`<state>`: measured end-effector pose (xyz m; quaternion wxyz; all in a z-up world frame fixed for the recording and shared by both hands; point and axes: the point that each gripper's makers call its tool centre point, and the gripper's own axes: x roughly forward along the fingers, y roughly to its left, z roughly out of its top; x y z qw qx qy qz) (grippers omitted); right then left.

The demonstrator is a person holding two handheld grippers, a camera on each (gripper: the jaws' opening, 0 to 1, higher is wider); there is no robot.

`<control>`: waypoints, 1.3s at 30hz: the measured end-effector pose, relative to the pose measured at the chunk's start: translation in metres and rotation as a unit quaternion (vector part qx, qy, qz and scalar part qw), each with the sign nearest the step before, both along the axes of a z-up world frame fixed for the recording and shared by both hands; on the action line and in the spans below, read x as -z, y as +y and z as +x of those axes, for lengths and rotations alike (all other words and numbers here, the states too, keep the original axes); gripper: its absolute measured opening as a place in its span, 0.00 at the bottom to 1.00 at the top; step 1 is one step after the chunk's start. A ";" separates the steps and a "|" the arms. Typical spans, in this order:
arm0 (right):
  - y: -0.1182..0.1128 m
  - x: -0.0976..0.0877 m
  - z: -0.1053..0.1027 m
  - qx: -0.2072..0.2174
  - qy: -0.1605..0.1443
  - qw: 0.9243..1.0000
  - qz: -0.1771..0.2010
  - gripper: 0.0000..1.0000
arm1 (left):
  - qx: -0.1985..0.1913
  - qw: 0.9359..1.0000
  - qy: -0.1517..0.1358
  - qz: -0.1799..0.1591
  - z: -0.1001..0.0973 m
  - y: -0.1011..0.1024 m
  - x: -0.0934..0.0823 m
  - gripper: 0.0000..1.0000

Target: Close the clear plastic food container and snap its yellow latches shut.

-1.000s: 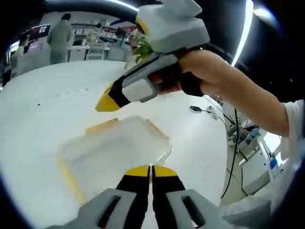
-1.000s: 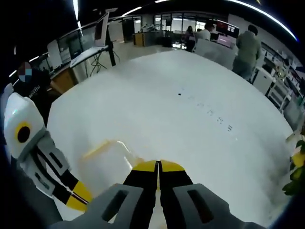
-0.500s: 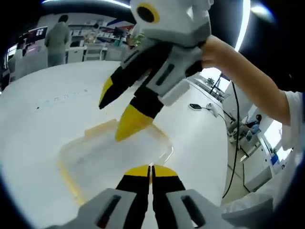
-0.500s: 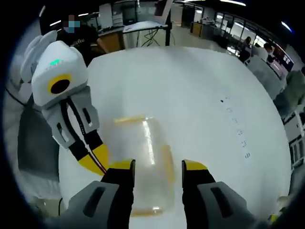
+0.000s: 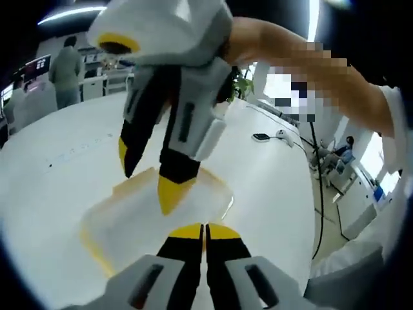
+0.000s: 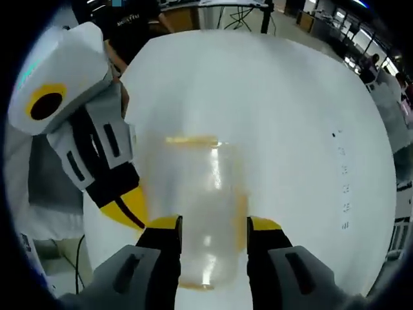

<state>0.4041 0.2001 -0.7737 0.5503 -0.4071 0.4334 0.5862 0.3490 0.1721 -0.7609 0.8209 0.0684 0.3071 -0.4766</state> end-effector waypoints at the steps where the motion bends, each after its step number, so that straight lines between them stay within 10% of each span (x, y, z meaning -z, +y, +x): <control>1: 0.000 0.000 0.000 -0.004 0.003 1.000 -0.003 0.37 | 0.008 1.000 -0.003 0.003 -0.001 0.000 0.000 0.00; 10: -0.004 0.002 0.000 -0.016 0.030 0.999 -0.021 0.38 | 0.129 0.979 -0.103 0.116 -0.001 -0.005 0.002 0.16; 15: -0.005 0.003 0.000 -0.020 0.037 0.999 -0.022 0.38 | 0.207 0.935 -0.192 0.216 0.001 0.002 0.009 0.23; 22: -0.006 0.004 0.002 -0.017 0.039 0.999 -0.025 0.38 | 0.231 0.902 -0.241 0.272 0.001 0.002 0.014 0.25; 39: -0.004 0.005 0.003 -0.011 0.043 0.999 -0.029 0.36 | 0.212 0.895 -0.262 0.290 0.001 0.004 0.017 0.19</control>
